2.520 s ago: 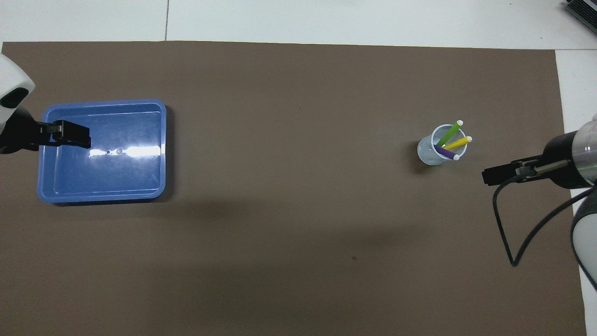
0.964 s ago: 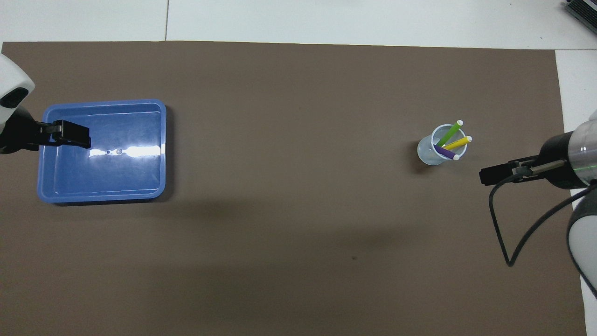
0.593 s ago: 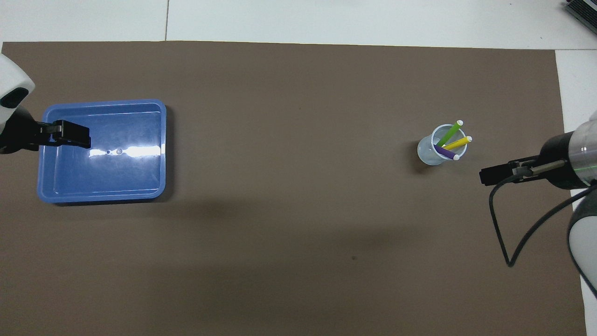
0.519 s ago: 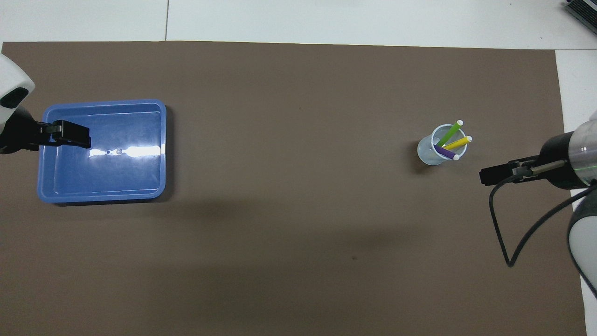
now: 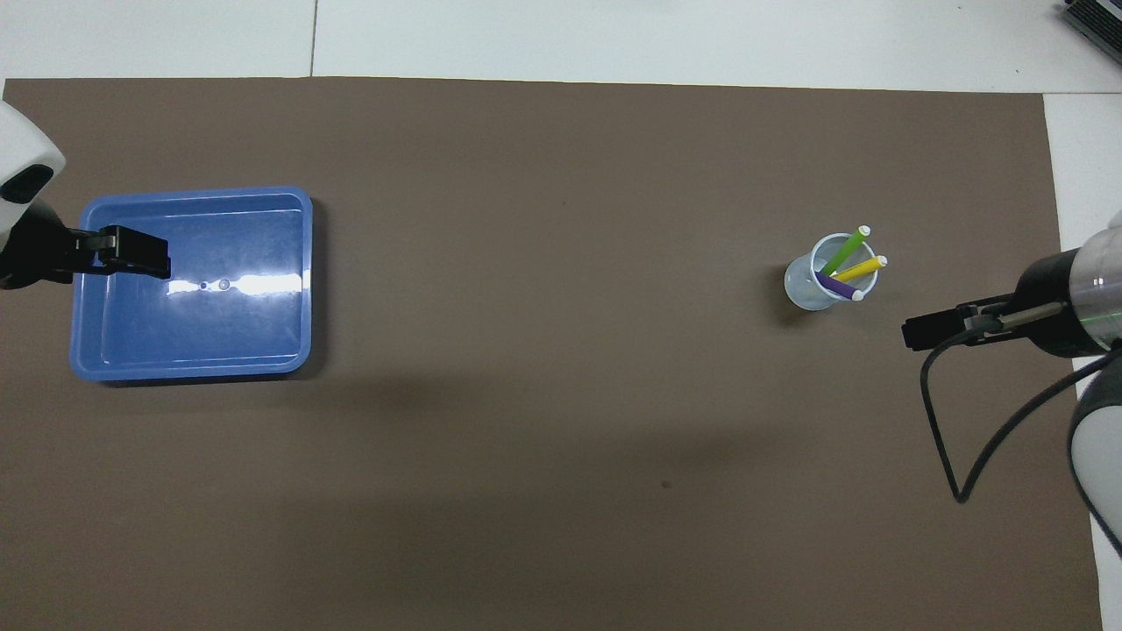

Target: Right arm passes pens to left for tray arrangement

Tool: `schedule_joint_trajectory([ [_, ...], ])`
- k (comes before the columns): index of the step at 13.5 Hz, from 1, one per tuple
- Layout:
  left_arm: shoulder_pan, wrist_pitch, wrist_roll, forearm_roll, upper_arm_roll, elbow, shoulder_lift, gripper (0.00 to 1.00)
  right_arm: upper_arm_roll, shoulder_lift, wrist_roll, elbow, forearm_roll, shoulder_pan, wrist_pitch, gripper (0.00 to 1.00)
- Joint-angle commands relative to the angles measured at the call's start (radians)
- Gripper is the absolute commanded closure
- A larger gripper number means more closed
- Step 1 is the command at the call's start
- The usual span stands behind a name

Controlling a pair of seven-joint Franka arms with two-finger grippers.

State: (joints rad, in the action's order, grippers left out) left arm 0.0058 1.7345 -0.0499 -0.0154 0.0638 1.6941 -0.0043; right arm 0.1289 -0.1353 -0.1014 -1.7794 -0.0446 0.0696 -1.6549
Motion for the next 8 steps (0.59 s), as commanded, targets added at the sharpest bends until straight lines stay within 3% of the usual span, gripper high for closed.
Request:
schedule_joint_trajectory([
  [1, -0.001, -0.016, -0.013, -0.017, -0.001, 0.002, -0.016, 0.0, 0.001, -0.023, -0.019, -0.04, 0.009, 0.007, -0.049, 0.0],
  [8, -0.001, -0.016, -0.013, -0.017, -0.001, 0.002, -0.016, 0.0, 0.0, 0.022, -0.089, -0.063, 0.008, 0.033, -0.123, 0.0],
])
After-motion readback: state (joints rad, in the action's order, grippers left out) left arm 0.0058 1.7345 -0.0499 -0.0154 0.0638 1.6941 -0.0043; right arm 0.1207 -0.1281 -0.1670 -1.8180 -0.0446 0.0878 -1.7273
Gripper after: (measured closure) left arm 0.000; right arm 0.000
